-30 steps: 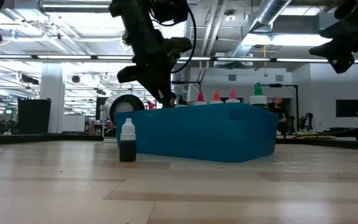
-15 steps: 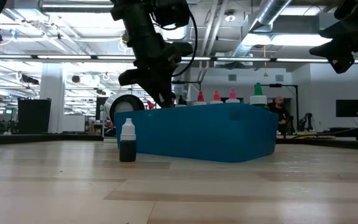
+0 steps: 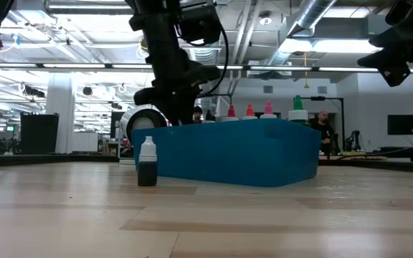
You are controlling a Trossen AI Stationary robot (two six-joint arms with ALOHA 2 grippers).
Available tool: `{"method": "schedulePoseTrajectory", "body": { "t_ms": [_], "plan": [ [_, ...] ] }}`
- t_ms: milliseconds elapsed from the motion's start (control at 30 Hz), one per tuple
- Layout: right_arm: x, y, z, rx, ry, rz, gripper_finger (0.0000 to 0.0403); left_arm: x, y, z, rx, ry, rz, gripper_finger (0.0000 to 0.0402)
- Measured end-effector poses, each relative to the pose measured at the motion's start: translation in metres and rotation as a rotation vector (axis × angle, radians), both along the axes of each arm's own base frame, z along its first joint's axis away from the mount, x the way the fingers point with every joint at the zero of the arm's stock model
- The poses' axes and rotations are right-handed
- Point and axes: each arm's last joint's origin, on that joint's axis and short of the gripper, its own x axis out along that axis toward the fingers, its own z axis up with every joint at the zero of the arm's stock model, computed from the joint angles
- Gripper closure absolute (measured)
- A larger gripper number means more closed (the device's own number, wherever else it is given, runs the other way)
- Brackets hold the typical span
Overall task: Pick & Place food coloring
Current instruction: Put the left small green food coloring bottle into the blue bin
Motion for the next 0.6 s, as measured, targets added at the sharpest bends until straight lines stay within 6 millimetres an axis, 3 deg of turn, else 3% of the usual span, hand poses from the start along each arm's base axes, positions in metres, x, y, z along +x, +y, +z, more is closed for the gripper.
{"method": "schedulePoseTrajectory", "body": {
  "t_ms": [433,600],
  "plan": [
    [0.000,0.000,0.000,-0.002,0.004,0.000,0.0222,-0.002,-0.010,-0.003,0.013,0.015,0.021,0.0326],
    [0.000,0.000,0.000,-0.002,0.004,-0.001,0.0221,0.002,-0.014,-0.016,-0.003,0.049,0.007,0.0326]
  ]
}}
